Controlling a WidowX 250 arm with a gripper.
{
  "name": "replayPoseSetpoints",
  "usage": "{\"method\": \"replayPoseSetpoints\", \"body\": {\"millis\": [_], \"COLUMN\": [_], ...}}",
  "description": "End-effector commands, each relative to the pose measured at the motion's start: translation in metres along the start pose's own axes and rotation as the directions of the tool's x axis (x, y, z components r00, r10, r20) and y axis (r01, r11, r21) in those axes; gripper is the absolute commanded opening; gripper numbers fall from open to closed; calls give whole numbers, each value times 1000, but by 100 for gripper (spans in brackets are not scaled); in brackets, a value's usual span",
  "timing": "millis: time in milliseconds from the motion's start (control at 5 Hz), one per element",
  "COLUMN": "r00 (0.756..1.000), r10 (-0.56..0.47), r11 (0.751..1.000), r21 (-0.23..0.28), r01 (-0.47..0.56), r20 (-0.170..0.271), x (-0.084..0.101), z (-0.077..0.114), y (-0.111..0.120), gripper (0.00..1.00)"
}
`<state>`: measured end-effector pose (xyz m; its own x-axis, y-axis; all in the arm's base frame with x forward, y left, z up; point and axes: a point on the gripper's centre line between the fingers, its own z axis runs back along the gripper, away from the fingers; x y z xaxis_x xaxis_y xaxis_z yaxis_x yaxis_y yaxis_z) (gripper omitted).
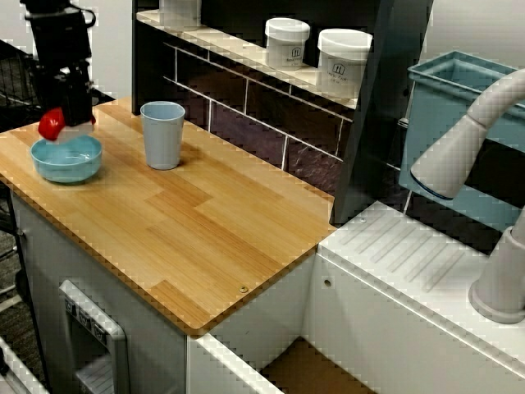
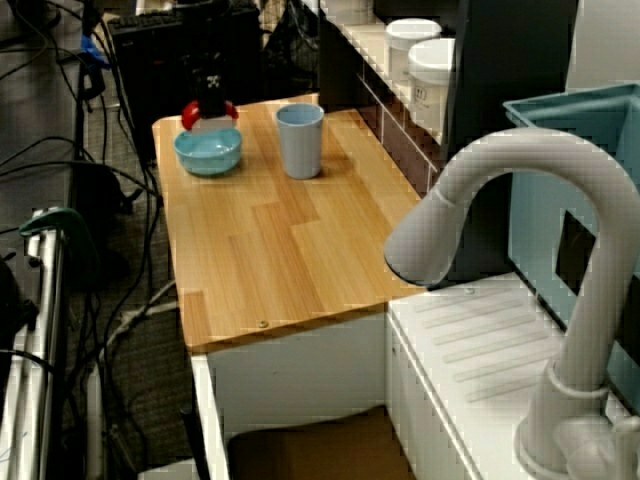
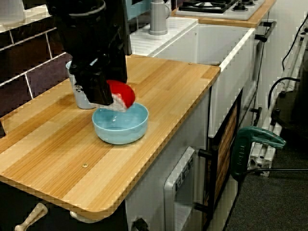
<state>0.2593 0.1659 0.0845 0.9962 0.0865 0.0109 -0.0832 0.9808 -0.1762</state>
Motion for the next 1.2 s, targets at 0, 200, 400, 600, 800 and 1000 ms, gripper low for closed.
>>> {"method": "replayPoseSetpoints", "body": {"millis": [0,200,400,600,800,1000], "r00": [994,989,982,977,971,963], "r10": [-75,-124,-160,-184,-214,-244], "r11": [997,992,987,982,976,969], "r21": [36,37,43,53,63,71], "r01": [73,121,157,179,209,237], "r20": [74,76,96,104,105,113], "x": [3,2,4,8,5,-2], "z": [35,40,42,40,34,24], "y": [-22,-42,-61,-78,-93,-110], "gripper": [0,0,0,0,0,0]}}
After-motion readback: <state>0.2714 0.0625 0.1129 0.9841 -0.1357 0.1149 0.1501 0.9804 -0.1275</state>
